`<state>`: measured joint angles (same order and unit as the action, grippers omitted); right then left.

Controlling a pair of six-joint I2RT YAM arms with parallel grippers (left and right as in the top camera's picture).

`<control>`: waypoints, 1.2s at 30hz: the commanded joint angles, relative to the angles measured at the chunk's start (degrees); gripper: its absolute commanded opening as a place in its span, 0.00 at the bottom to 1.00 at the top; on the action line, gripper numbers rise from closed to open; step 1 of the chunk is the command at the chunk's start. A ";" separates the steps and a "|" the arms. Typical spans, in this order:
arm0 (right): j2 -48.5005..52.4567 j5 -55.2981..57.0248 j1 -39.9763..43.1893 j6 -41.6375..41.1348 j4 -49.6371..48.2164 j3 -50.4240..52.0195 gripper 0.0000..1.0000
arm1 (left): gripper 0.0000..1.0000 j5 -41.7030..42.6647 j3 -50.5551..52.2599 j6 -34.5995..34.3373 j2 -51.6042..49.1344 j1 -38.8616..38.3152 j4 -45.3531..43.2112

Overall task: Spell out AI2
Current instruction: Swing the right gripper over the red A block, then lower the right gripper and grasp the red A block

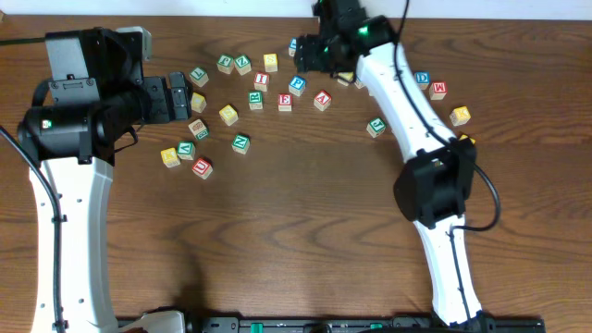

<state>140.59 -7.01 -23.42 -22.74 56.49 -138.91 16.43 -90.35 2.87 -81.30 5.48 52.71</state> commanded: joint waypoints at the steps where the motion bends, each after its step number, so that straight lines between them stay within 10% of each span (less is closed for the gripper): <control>1: 1.22 8.70 -0.70 -11.02 2.14 -0.79 0.70 | 0.98 0.48 -1.38 0.52 -0.35 0.24 0.22; 36: 7.67 8.37 -0.72 -23.39 1.49 3.50 0.66 | 0.98 0.48 -1.38 0.52 -0.35 0.24 0.22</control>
<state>148.07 1.30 -24.08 -44.40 58.85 -136.99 16.43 -90.35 2.87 -81.30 5.48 52.71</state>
